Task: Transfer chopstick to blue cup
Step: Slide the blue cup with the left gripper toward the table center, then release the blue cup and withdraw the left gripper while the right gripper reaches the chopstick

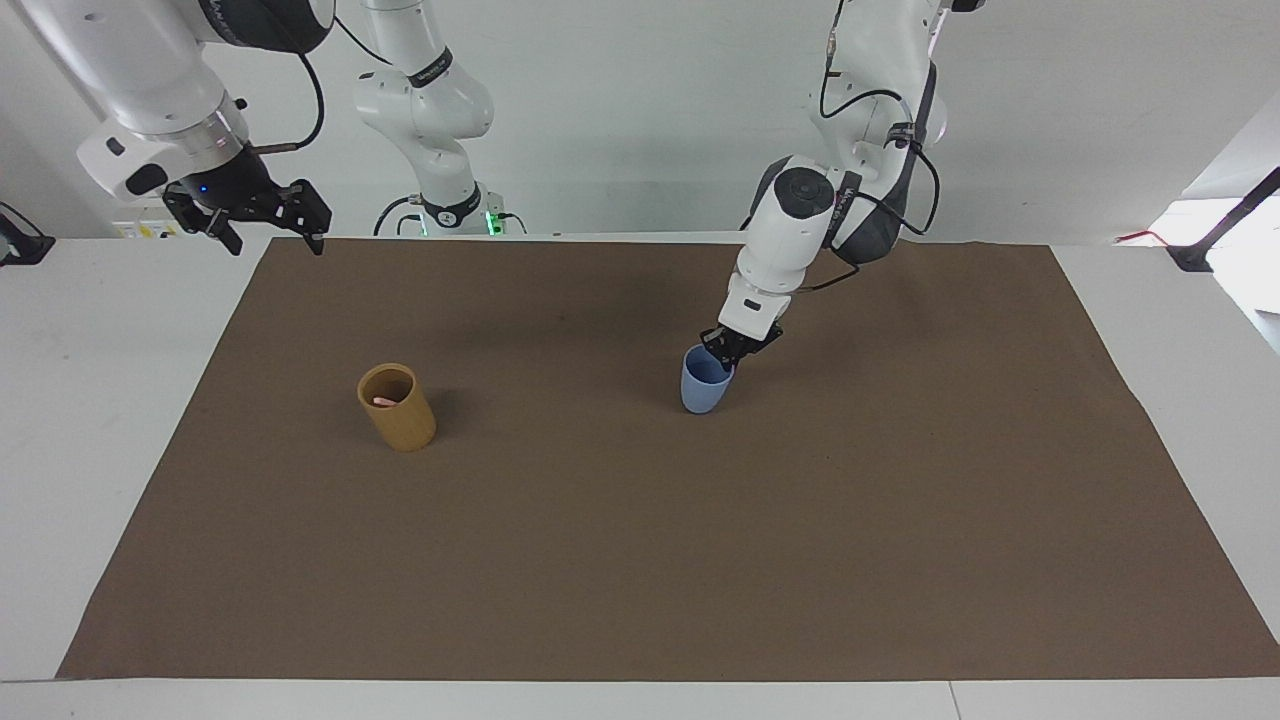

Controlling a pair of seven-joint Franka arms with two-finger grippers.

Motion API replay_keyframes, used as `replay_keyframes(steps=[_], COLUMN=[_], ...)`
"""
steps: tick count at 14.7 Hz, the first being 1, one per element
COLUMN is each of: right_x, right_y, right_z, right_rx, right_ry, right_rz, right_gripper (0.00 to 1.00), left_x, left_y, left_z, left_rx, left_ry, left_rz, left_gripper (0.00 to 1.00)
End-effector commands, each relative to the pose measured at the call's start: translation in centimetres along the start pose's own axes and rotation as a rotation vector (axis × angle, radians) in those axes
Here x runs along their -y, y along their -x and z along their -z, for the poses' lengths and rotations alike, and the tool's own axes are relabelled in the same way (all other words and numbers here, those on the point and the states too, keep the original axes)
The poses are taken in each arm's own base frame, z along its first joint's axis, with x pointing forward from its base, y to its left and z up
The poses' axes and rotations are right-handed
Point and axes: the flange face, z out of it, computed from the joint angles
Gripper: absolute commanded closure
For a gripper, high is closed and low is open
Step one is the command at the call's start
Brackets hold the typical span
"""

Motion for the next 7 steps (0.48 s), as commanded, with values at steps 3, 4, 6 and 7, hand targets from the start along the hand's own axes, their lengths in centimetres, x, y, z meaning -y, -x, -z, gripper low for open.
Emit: replay_keyframes(steps=[3,4,6,7], right_x=[0.8,0.9,1.3,1.6], right_y=[0.7,0.7,0.4,0.2], right_z=[0.1,0.1,0.1,0.3], right_rx=[0.003,0.003,-0.016,-0.042], right_ry=[-0.013,-0.013,-0.041,-0.064], right_rz=[0.029,0.041,0.077,0.079], right_gripper=[0.0,0.0,0.0,0.0], left_x=[0.1,-0.1,-0.9,-1.4], left_y=[-0.4,-0.4,-0.8,-1.0], left_z=[-0.1,0.7,3.2,4.9], left_rx=[-0.002,-0.006,0.016,0.031], left_ry=[0.006,0.012,-0.002,-0.013], left_rz=[0.02,0.026,0.044,0.049], left_gripper=[0.0,0.0,0.0,0.0])
